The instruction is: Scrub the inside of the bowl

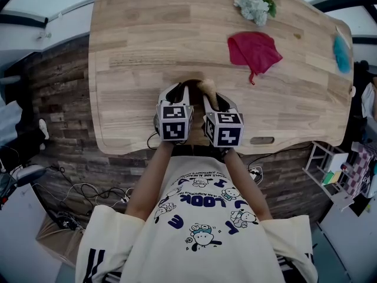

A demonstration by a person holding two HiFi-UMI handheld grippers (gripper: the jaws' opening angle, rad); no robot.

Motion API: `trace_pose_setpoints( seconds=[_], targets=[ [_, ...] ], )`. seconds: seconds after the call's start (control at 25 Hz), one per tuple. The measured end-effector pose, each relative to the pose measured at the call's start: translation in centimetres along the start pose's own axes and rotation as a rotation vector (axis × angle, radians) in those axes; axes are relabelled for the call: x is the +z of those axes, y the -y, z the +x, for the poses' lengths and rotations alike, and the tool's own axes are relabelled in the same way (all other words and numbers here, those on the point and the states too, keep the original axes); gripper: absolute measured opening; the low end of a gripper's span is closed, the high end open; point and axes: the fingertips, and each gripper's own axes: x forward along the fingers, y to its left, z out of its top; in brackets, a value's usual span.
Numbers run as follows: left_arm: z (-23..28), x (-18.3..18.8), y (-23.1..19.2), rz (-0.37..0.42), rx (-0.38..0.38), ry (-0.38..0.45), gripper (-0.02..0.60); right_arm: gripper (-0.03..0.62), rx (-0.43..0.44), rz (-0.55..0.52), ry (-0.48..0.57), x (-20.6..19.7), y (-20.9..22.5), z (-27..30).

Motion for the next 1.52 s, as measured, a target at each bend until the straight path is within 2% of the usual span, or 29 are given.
trace_pose_setpoints(
  seconds=[0.16,0.4,0.64,1.12,1.32,1.44,1.52],
  targets=[
    [0.0,0.0,0.0,-0.022,0.013,0.004,0.075,0.133,-0.012,0.124,0.025,-0.6,0.1,-0.4],
    [-0.1,-0.3,0.0,-0.077,0.028,0.001,0.077,0.133,-0.049,0.217,0.050,-1.3,0.2,-0.8],
    [-0.2,-0.5,-0.4,-0.204,0.059,0.017,0.078,0.133,-0.092,0.235,0.058,-1.2,0.3,-0.9],
    [-0.3,-0.8,-0.9,-0.390,0.088,0.006,0.089,0.133,-0.093,0.262,0.075,-1.0,0.4,-0.7],
    [-0.1,-0.8,-0.7,-0.351,0.046,-0.019,0.087,0.133,-0.082,0.196,0.075,-0.5,0.6,-0.5],
    [-0.1,-0.7,-0.7,-0.296,0.017,-0.028,0.087,0.133,-0.063,0.161,0.065,-0.3,0.6,-0.4],
    [-0.2,-0.4,-0.5,-0.238,-0.012,-0.031,0.089,0.133,-0.044,0.097,0.049,-0.1,0.5,-0.2]
  ],
)
